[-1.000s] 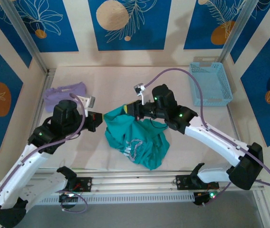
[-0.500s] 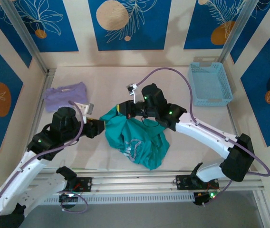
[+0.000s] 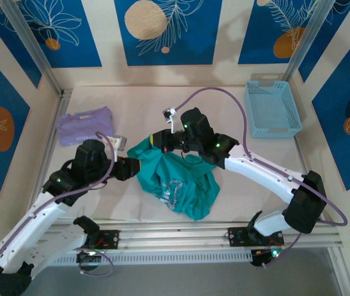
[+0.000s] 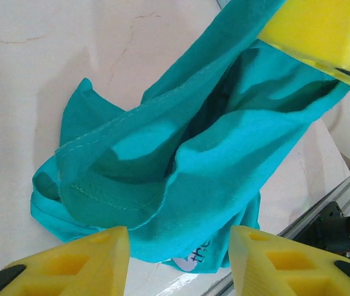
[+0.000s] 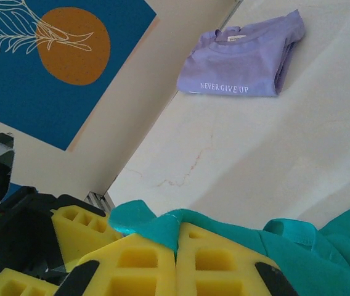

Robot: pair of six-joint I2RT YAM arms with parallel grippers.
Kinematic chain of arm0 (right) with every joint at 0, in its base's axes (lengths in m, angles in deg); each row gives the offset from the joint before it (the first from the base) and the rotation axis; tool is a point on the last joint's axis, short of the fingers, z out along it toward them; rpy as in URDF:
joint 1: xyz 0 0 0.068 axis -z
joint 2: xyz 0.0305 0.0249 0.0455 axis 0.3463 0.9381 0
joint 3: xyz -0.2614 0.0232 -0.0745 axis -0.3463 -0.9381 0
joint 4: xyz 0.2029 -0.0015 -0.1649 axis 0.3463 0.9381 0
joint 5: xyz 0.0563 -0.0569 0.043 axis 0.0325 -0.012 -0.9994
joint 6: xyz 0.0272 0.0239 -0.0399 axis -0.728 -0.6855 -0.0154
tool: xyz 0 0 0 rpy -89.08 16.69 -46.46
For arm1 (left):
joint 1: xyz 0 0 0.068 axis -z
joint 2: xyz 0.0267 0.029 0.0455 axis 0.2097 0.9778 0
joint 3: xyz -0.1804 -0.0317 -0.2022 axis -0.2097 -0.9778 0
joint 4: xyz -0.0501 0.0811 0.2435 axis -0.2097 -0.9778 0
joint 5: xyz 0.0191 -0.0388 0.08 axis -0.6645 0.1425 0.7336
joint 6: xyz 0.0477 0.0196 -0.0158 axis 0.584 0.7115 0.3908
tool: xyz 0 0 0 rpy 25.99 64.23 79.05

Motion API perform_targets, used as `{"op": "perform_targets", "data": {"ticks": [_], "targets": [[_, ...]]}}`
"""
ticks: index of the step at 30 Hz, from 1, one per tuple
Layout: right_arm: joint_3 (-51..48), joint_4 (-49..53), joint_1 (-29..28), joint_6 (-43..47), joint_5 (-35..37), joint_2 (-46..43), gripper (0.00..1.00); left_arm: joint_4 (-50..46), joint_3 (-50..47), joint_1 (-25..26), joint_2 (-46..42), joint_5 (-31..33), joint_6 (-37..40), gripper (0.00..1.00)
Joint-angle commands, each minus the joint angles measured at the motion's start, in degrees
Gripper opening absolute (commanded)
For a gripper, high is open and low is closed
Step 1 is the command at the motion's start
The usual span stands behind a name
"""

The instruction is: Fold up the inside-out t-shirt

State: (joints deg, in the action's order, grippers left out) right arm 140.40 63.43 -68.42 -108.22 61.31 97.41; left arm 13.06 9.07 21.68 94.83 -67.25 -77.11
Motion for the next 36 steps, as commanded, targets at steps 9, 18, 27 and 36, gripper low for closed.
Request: {"op": "perform_targets", "data": {"ticks": [9, 18, 27, 36], "targets": [[1.7, -1.3, -0.4, 0.2, 1.1, -0.6, 0.00, 1.7, 1.4, 0.4, 3.5, 3.7, 0.9, 0.50], [0.6, -1.4, -0.4, 0.4, 1.4, -1.3, 0.00, 6.2, 1.8, 0.4, 4.1, 2.8, 1.1, 0.43], [0.6, -1.8, -0.5, 0.2, 0.8, -1.2, 0.00, 7.0, 3.1, 0.4, 6.0, 2.6, 2.6, 0.38], [0.6, -1.3, -0.6, 0.6, 1.7, -2.1, 0.00, 6.3, 3.8, 0.3, 8.3, 4.4, 4.3, 0.39]]}}
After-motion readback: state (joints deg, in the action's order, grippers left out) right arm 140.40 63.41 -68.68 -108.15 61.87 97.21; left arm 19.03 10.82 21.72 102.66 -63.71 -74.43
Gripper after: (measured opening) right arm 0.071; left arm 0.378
